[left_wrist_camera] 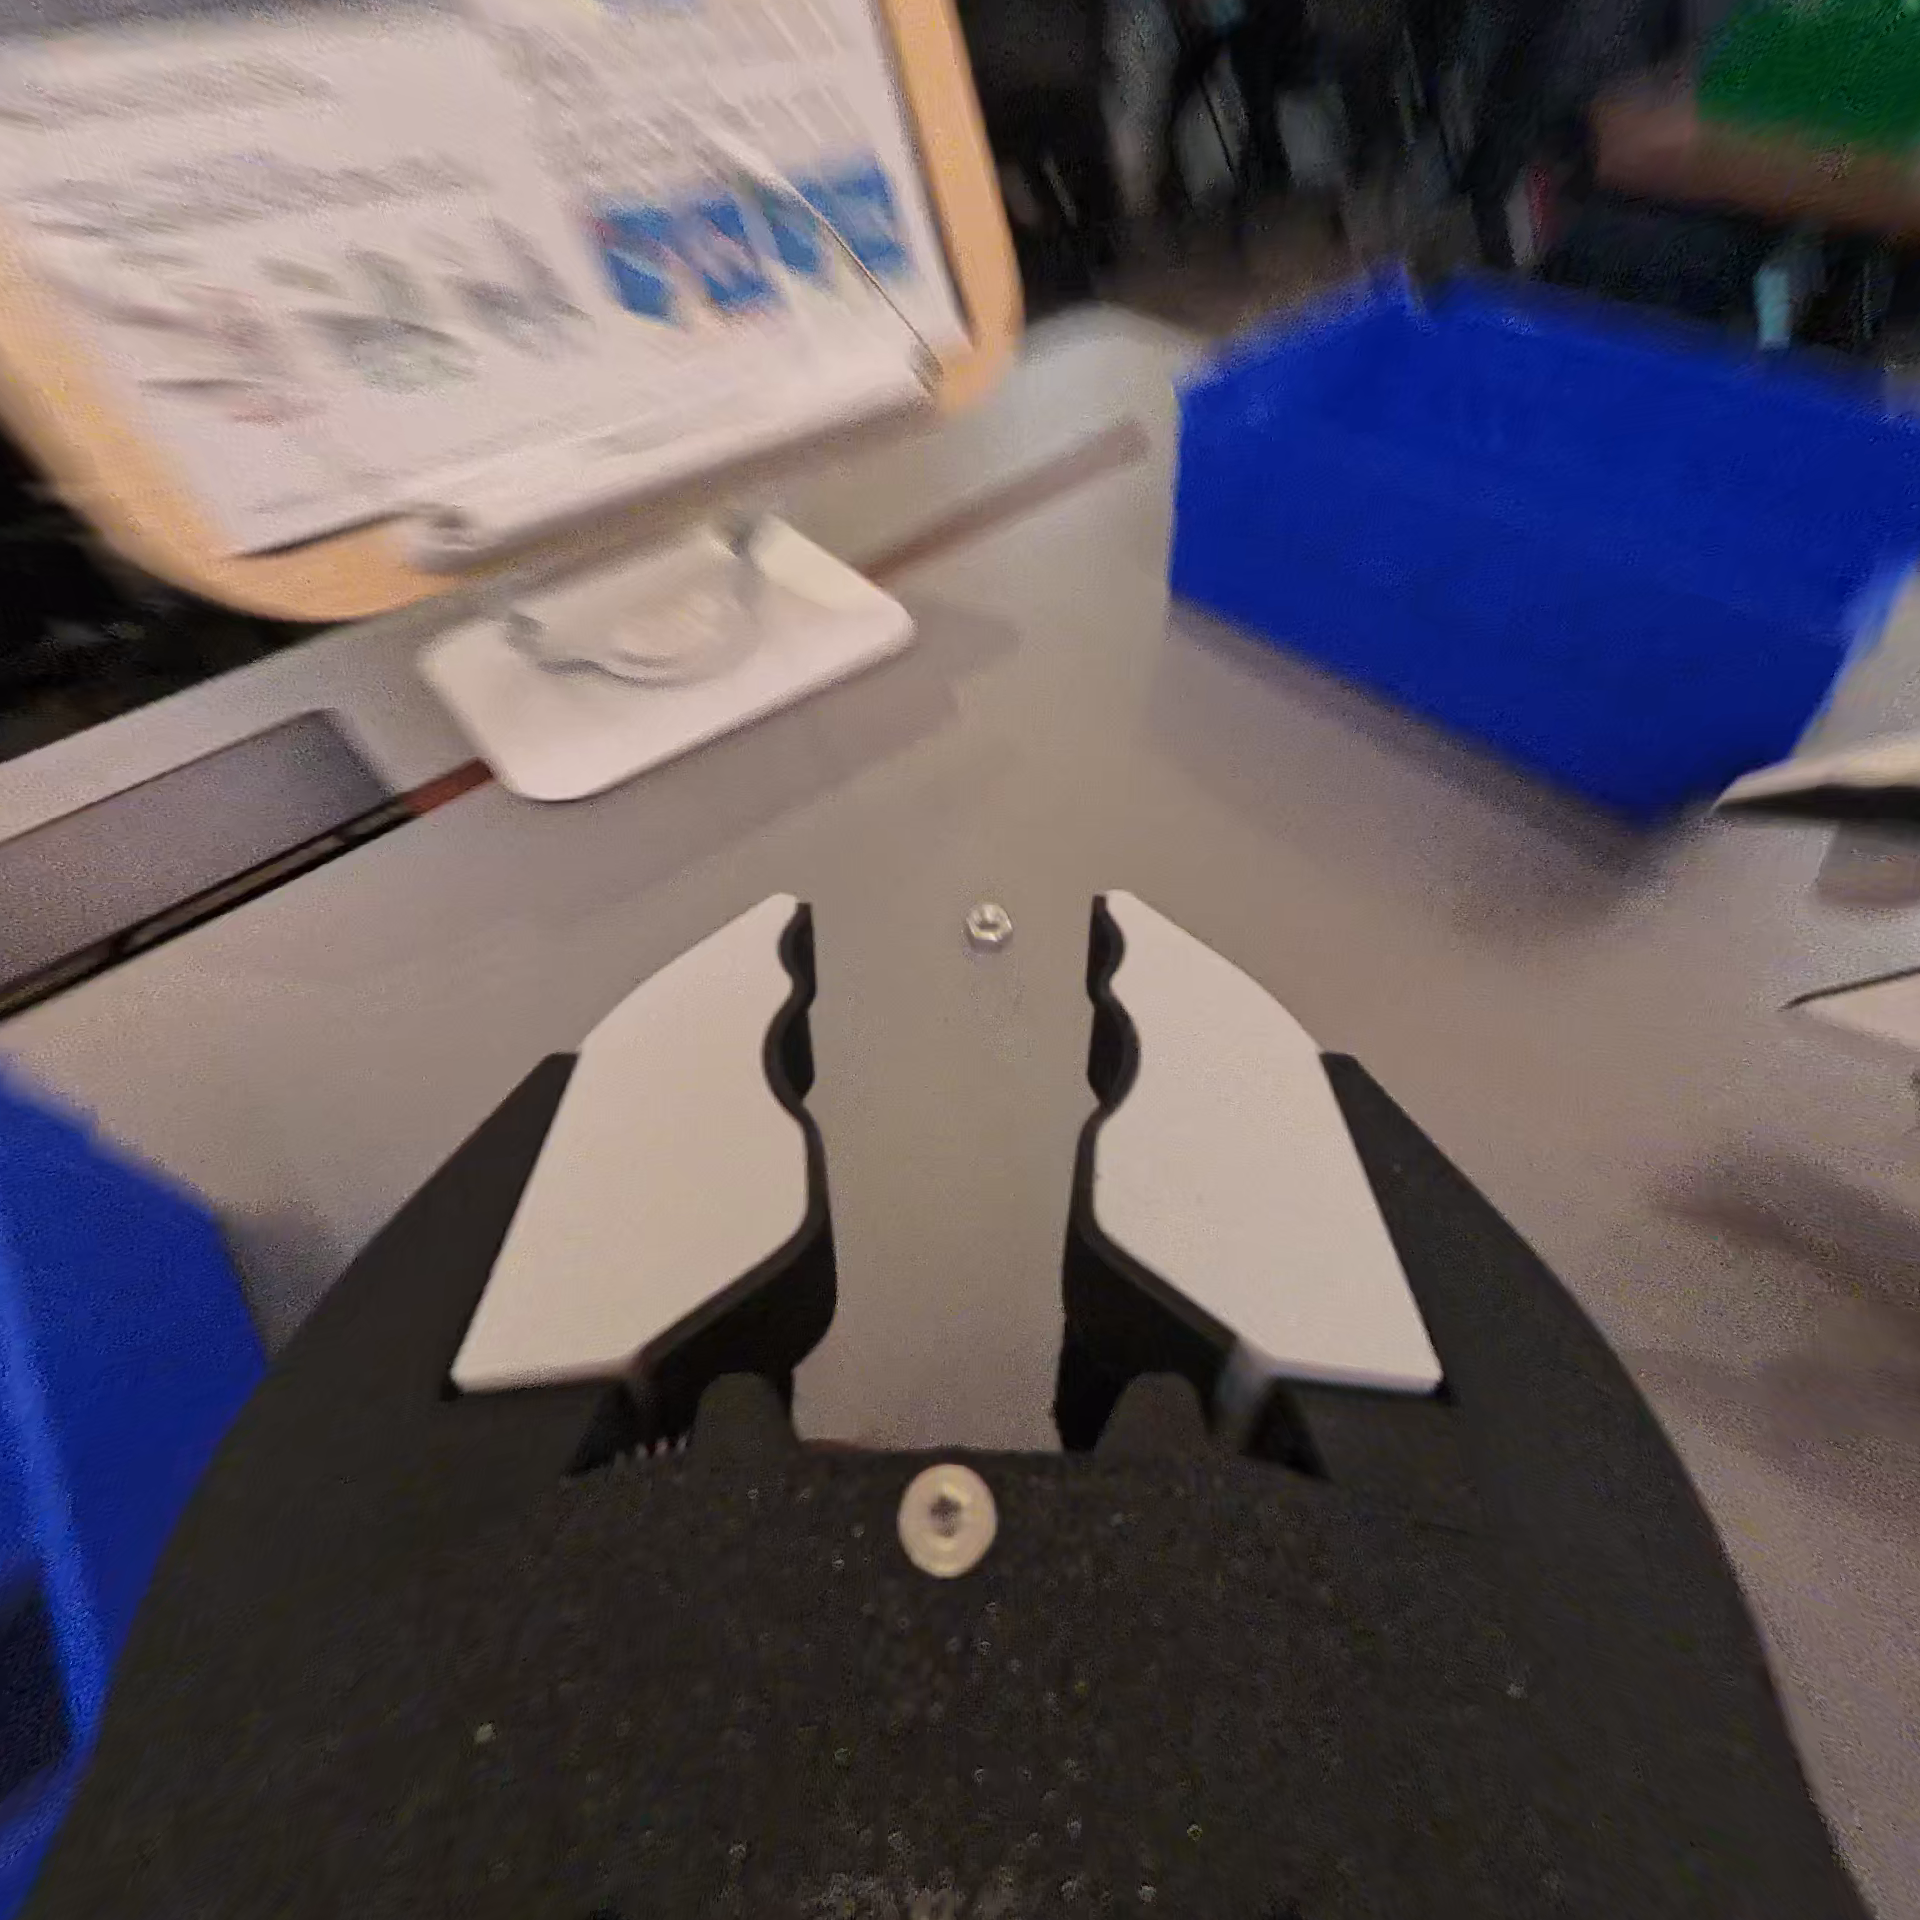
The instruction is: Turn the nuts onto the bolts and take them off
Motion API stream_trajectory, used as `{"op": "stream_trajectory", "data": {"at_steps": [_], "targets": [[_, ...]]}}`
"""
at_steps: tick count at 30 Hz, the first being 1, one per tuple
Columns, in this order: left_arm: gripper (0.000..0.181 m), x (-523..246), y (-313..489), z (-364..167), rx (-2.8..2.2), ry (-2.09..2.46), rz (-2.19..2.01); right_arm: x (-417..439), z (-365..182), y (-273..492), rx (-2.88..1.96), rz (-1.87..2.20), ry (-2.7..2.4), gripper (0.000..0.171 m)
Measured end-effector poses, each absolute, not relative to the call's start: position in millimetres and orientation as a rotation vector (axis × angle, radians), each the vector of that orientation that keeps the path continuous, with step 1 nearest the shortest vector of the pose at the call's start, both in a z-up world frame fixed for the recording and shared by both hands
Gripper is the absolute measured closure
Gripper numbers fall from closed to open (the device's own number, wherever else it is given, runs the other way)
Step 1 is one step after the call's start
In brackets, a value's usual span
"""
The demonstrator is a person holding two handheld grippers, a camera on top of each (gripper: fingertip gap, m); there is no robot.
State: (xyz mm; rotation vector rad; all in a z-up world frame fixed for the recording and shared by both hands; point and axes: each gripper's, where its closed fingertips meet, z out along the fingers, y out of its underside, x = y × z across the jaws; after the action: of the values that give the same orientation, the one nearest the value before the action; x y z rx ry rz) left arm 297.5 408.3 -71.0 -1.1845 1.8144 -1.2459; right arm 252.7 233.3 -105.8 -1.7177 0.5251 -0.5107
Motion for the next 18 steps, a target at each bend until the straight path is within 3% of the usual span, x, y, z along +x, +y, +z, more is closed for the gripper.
{"op": "stream_trajectory", "data": {"at_steps": [4,7,12,18], "targets": [[0.113,215,449,-67,-1.319,1.252,-1.335,257,-113,237,-1.755,-0.503,0.516,0.114],[0.101,170,459,-90,-1.345,1.095,-1.211,258,-120,242,-1.787,-0.501,0.502,0.113],[0.108,132,454,-98,-1.306,1.028,-1.081,256,-128,247,-1.806,-0.468,0.503,0.114],[0.104,132,458,-115,-1.440,1.085,-1.071,250,-134,254,-1.835,-0.449,0.475,0.114]]}}
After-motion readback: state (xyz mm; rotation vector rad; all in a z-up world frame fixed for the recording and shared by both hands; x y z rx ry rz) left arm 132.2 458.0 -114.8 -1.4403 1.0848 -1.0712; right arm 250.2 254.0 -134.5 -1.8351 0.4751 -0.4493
